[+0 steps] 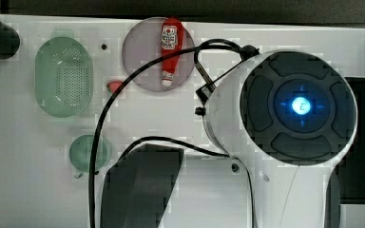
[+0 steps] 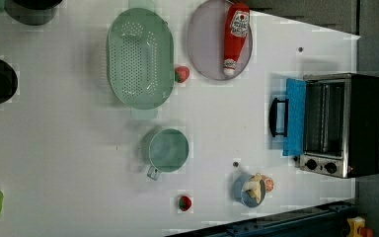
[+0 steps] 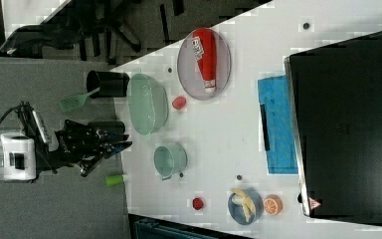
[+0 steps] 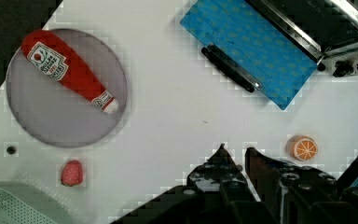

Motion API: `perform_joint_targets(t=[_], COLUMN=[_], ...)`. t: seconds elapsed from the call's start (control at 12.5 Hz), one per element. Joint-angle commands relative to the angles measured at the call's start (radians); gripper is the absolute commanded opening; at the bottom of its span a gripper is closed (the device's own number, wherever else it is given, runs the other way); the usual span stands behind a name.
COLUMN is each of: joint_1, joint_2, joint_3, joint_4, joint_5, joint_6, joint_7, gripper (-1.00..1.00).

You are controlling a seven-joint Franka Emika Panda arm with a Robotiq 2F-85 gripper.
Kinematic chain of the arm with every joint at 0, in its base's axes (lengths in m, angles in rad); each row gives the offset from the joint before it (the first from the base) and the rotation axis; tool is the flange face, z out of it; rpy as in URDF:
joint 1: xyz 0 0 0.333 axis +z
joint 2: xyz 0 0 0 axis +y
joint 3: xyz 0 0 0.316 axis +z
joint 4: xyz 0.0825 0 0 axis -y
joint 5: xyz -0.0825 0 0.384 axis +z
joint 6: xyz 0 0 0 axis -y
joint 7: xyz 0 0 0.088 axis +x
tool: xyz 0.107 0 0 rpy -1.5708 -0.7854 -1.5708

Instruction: Flap open oven.

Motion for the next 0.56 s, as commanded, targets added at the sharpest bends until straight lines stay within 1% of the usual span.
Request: perform_joint_targets(t=[0.08, 0.56], joint_1=[0.000, 0.000], joint_2=[0.004, 0.012], joint_3=[0.012, 0.012], joint_4=[0.001, 0.001], joint_5=[0.004, 0.004], joint_6=[-0.012, -0.012], joint_7=[0.049, 0.049], gripper=[-0.65, -0.65])
